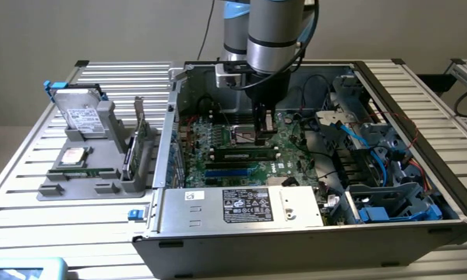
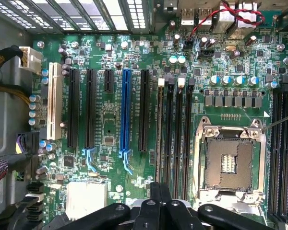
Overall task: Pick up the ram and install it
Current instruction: 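Press down the ram until it locks into place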
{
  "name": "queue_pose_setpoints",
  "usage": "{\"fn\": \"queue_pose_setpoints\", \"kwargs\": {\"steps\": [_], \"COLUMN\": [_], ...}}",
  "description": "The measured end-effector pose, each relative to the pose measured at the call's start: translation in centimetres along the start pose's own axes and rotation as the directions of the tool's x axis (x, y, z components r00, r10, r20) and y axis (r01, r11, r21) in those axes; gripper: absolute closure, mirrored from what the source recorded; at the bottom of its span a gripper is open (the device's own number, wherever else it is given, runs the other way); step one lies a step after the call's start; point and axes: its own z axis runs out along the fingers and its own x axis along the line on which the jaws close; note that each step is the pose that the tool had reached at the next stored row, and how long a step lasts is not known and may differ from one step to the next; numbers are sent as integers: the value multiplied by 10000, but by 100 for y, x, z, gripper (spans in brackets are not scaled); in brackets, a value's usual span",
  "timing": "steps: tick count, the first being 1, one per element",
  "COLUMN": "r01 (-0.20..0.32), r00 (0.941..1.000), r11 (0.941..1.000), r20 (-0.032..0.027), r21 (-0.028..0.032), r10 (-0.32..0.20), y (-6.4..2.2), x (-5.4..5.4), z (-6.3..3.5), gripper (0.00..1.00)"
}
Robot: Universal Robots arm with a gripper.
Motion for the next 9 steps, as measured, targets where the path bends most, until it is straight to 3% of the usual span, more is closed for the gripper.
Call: {"fn": "queue_pose_setpoints", "kwargs": {"steps": [6, 9], "r01": [-154, -206], "r00": [9997, 9995], "r11": [9999, 9998], "r20": [-204, -230], "r21": [-22, -25], "r10": [154, 206], "y": [-47, -54], "x": [-2, -6], "z": [30, 67], "gripper": [89, 89]}}
